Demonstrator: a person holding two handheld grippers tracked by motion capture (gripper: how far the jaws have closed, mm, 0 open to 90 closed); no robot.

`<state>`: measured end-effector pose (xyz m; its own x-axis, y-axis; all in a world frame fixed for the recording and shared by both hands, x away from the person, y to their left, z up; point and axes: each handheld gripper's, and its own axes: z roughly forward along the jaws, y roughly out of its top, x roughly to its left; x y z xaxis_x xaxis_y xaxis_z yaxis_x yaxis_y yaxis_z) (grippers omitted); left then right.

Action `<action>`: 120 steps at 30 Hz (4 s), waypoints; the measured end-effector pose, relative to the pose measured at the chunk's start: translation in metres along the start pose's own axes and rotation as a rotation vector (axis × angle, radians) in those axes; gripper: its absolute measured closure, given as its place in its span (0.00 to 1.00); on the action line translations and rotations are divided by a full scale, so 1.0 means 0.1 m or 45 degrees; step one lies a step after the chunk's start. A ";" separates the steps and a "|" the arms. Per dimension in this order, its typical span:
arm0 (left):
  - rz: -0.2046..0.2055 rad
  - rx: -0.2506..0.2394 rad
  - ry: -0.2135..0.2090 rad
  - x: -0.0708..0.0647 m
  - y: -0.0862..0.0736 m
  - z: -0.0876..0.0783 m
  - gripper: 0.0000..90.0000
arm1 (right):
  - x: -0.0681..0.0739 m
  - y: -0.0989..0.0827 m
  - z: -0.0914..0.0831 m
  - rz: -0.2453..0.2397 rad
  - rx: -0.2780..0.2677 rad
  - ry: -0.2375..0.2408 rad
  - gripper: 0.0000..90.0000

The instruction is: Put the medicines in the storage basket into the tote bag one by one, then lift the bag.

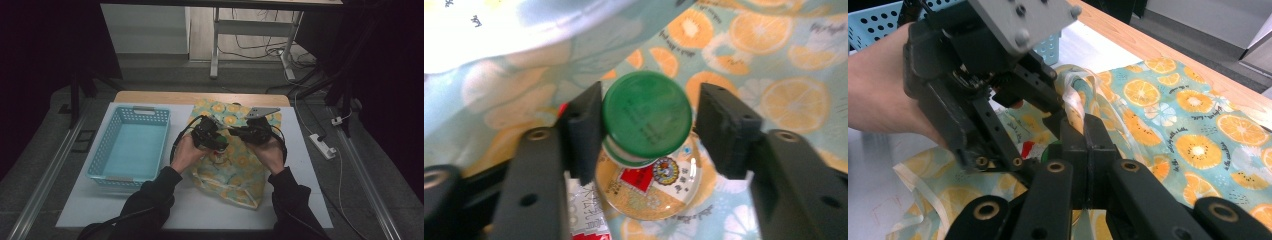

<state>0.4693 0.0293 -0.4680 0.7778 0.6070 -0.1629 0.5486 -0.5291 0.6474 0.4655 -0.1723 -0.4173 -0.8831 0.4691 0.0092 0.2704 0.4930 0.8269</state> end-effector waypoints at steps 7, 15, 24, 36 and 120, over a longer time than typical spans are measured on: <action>0.021 -0.035 -0.013 -0.06 0.01 -0.12 0.31 | 0.00 0.00 -0.01 0.001 -0.004 -0.001 1.00; 0.048 -0.021 -0.035 -0.15 -0.06 -0.23 0.19 | 0.00 0.01 -0.02 0.001 -0.006 0.000 1.00; 0.044 -0.068 -0.089 -0.22 -0.16 -0.36 0.04 | 0.01 0.01 -0.01 -0.004 -0.001 0.003 1.00; 0.033 -0.133 -0.147 -0.26 -0.35 -0.45 0.00 | 0.03 0.00 0.01 -0.005 0.002 0.009 1.00; 0.188 0.146 -0.006 -0.53 -1.04 -0.02 0.71 | 0.06 0.01 -0.05 -0.019 -0.009 0.018 1.00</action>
<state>0.3702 0.0530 -0.5248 0.8538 0.5149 -0.0763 0.4594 -0.6765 0.5756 0.4587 -0.1724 -0.4132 -0.8923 0.4513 0.0051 0.2549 0.4947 0.8308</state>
